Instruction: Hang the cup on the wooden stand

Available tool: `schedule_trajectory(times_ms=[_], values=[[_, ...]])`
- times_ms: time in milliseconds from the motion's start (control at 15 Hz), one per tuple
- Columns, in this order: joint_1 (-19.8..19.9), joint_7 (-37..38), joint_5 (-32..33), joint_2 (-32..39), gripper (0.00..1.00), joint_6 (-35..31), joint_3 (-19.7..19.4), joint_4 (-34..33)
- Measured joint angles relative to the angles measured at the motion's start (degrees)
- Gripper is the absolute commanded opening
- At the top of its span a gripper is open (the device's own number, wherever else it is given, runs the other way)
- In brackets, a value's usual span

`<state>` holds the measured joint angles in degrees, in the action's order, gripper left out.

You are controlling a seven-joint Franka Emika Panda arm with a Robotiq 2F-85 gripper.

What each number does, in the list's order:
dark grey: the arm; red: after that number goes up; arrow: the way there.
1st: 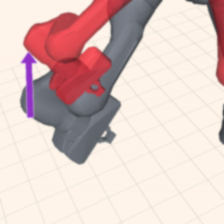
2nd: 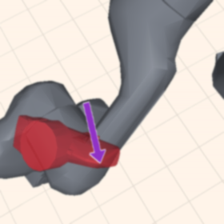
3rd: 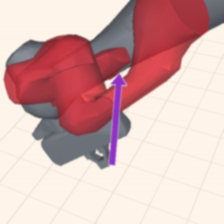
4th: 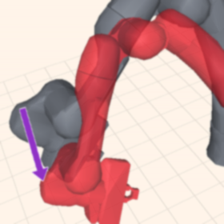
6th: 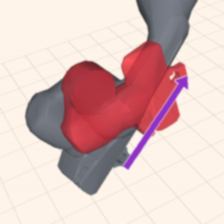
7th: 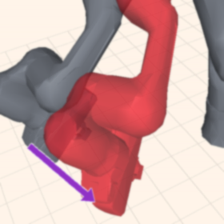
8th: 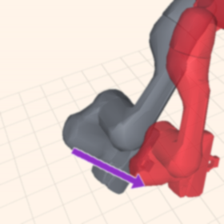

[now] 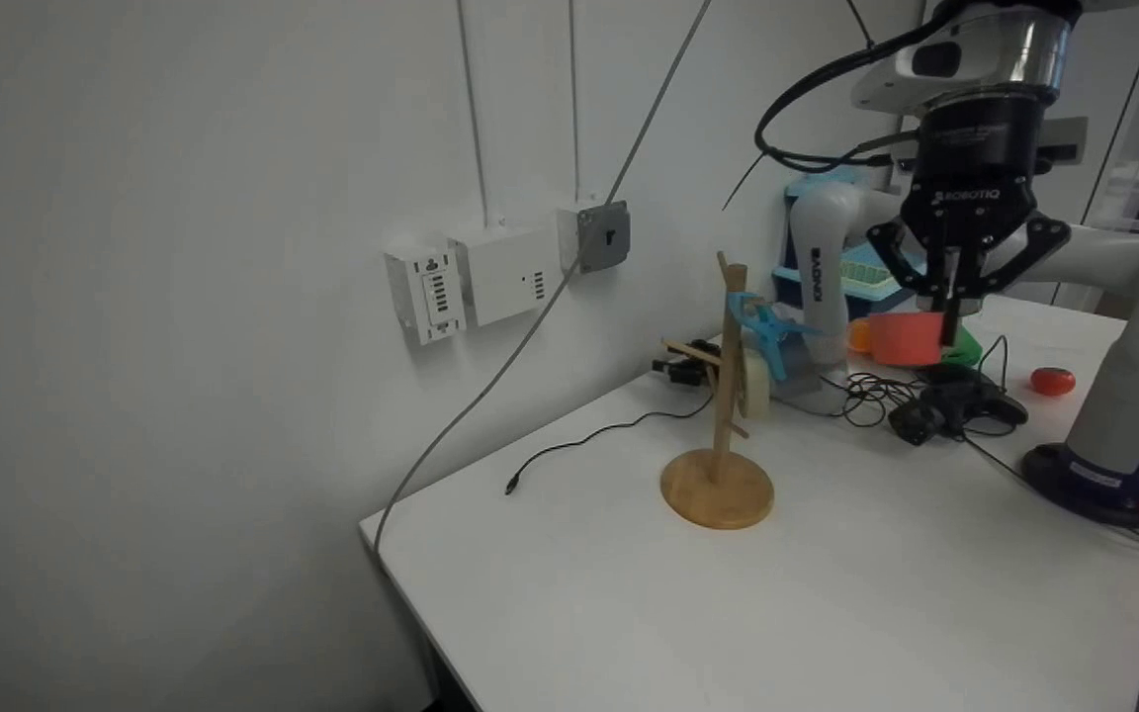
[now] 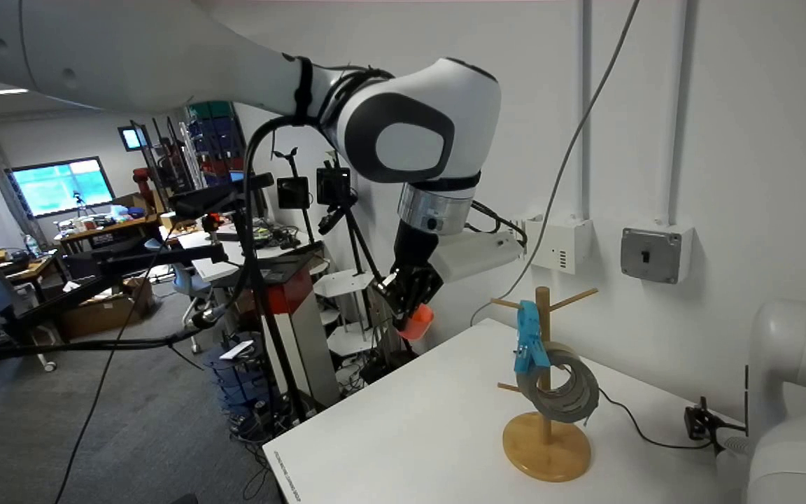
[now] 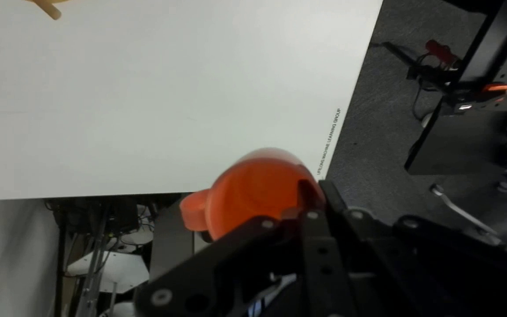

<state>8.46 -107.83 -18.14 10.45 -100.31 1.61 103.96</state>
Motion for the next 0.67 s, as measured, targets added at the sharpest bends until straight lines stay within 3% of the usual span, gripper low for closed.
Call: schedule_trajectory(times_ms=[333, 667], values=[[0.78, -11.25, -0.66, 3.60, 0.01, 10.86, -1.45, -7.42], [1.20, -14.24, -0.67, 9.44, 0.01, 12.29, -1.61, -14.45]])
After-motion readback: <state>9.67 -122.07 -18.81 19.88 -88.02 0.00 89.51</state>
